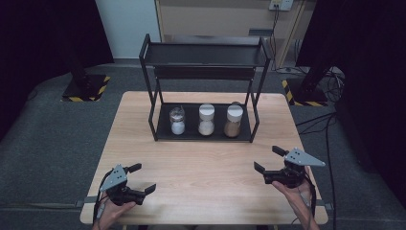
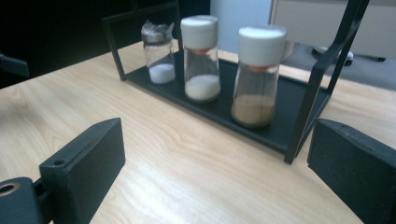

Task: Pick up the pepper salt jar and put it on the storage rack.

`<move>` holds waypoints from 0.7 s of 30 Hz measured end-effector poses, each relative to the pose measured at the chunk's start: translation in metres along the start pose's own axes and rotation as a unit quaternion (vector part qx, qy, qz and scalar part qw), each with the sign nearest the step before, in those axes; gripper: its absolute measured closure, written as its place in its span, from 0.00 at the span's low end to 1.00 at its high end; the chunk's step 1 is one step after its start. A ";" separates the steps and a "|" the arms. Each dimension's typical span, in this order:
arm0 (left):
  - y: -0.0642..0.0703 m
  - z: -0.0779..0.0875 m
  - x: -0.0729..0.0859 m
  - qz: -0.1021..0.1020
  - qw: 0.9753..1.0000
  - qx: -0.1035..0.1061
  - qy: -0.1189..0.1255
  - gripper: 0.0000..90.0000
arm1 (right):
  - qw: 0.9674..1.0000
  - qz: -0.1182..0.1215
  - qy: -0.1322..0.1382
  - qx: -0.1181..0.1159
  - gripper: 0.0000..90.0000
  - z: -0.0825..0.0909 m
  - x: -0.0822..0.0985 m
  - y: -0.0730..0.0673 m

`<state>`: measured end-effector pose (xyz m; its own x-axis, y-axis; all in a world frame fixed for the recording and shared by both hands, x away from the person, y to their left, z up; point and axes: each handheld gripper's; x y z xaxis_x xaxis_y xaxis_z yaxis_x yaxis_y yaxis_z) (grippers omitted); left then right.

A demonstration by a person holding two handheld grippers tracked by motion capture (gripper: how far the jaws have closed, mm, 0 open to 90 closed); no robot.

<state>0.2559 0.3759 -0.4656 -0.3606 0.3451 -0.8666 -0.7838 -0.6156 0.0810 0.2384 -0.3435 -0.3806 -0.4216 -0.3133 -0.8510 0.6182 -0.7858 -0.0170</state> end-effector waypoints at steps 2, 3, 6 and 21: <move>0.000 0.000 0.000 0.000 1.000 0.000 0.001 0.01 | 1.000 0.000 -0.003 -0.002 0.05 0.001 0.005 0.000; 0.000 0.000 0.000 0.001 1.000 -0.001 0.001 0.01 | 1.000 -0.001 -0.004 -0.001 0.05 0.002 0.008 0.000; 0.000 0.000 0.000 0.000 1.000 0.000 0.001 0.01 | 1.000 -0.004 -0.011 -0.004 0.05 0.002 0.015 -0.001; -0.001 0.001 0.001 0.000 1.000 0.003 0.006 0.01 | 1.000 0.007 -0.016 -0.021 0.05 -0.001 0.030 0.003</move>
<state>0.2557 0.3772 -0.4664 -0.3554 0.3364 -0.8721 -0.7865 -0.6118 0.0845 0.2283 -0.3542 -0.4068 -0.4342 -0.3416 -0.8335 0.6514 -0.7582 -0.0286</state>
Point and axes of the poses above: each handheld gripper's, and its own axes: z roughly backward along the jaws, x roughly out of its underside, y roughly to its right, and after that the axes turned 13 degrees about -y, right-handed
